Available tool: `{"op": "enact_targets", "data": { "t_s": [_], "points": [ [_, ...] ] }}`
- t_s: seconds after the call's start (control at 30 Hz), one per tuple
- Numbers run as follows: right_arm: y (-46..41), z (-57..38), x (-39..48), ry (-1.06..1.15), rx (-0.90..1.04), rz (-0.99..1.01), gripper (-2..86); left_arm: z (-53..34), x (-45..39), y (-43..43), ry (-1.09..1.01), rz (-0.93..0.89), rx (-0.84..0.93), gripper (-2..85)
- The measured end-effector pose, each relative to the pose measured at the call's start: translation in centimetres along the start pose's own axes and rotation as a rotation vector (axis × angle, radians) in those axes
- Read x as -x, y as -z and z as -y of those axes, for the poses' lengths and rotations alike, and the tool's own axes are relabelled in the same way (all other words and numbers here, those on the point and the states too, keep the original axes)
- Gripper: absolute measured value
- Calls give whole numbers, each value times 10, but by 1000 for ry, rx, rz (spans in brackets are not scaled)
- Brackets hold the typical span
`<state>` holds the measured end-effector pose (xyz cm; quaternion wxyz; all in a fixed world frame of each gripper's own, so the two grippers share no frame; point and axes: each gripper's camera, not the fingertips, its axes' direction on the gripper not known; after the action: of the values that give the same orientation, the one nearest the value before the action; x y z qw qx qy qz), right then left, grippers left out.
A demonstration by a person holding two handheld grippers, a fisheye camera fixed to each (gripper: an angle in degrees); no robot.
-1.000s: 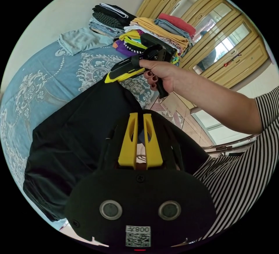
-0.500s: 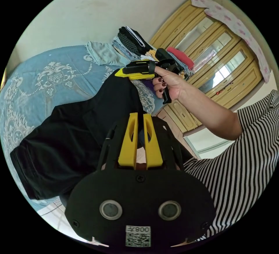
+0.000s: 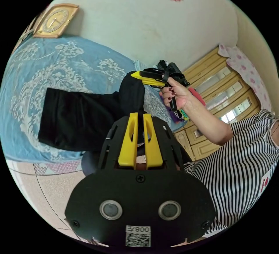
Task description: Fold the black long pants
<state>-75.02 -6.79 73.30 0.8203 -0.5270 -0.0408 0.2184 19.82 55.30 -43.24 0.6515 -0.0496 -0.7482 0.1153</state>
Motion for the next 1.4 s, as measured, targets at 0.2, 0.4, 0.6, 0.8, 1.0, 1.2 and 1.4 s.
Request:
{"op": "enact_targets", "data": {
  "t_s": [0.2,0.4,0.6,0.8,1.0,1.2,1.4],
  "points": [
    [-41,43,78,36,113,-52,23,-43,80,44,105,50,-42,31],
    [-67,80,146,45,177,-96,24,-75,147,76,180,69,-81,33],
    [-89,112,214,68,228,-141,27,-103,207,99,256,83,-109,33],
    [-110,138,270,64,274,-196,27,-127,252,108,316,91,-106,33],
    [-121,154,316,56,314,-216,29,-149,283,109,376,103,-96,33],
    [-118,160,364,113,312,-196,31,-166,297,113,409,87,-129,34],
    [-96,154,414,231,263,-168,18,-184,286,124,427,197,-206,19]
  ]
}}
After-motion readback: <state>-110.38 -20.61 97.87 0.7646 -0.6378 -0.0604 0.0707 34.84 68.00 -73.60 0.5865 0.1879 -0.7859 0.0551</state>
